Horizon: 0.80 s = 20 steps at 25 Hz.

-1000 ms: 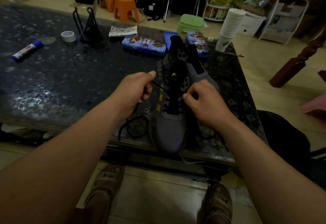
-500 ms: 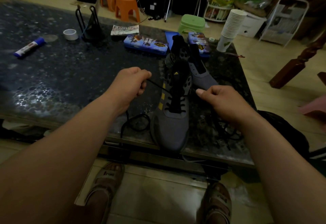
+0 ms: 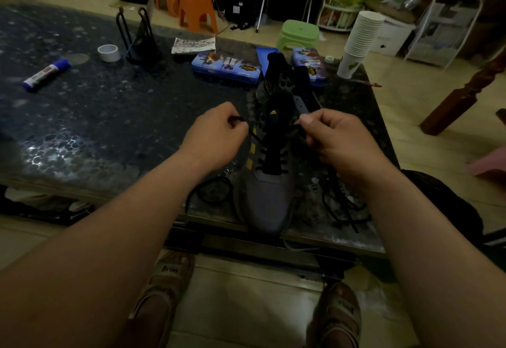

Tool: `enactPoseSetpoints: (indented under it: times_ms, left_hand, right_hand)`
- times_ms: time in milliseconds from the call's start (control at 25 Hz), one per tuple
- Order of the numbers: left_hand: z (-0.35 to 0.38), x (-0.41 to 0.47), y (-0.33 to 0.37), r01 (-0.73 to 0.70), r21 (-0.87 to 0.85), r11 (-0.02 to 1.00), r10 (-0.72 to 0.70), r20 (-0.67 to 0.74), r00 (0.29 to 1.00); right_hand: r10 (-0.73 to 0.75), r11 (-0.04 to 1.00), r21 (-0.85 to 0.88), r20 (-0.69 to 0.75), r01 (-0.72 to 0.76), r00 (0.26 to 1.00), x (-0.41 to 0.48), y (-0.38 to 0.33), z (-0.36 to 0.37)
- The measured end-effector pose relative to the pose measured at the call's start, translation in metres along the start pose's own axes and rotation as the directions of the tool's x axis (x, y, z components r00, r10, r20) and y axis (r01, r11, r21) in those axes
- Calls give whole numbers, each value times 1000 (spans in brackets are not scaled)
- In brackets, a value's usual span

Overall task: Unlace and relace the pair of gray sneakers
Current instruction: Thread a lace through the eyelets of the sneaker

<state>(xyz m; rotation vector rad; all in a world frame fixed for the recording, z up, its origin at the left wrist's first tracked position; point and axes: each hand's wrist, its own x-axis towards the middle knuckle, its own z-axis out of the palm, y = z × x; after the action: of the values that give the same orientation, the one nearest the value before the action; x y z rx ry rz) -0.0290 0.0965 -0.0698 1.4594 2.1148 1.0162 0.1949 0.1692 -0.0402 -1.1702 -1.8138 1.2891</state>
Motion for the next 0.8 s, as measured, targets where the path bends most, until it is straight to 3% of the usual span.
enactPoseSetpoints:
  times_ms: [160, 320, 600, 680, 720, 800]
  left_hand:
    - [-8, -1, -5, 199, 380, 903, -236, 54, 970]
    - [-11, -2, -18, 215, 461, 861, -279, 74, 957]
    - [-8, 1, -20, 161, 418, 894, -214, 83, 973]
    - [-11, 0, -13, 59, 417, 907, -88, 51, 995]
    - [-10, -2, -4, -64, 353, 934, 49, 53, 997]
    - [-8, -10, 26, -236, -59, 970, 242, 131, 961]
  right_hand:
    - [2, 992, 123, -90, 9, 996, 0, -7, -1]
    - [3, 995, 102, -142, 12, 990, 3, -4, 0]
    - [5, 996, 90, -175, 11, 985, 2, -3, -2]
    - [-11, 996, 91, -144, 25, 990, 3, -5, -2]
    - [-31, 995, 91, -103, 41, 994, 2, -7, 0]
    - [-82, 990, 115, 7, 81, 997, 1, -13, 11]
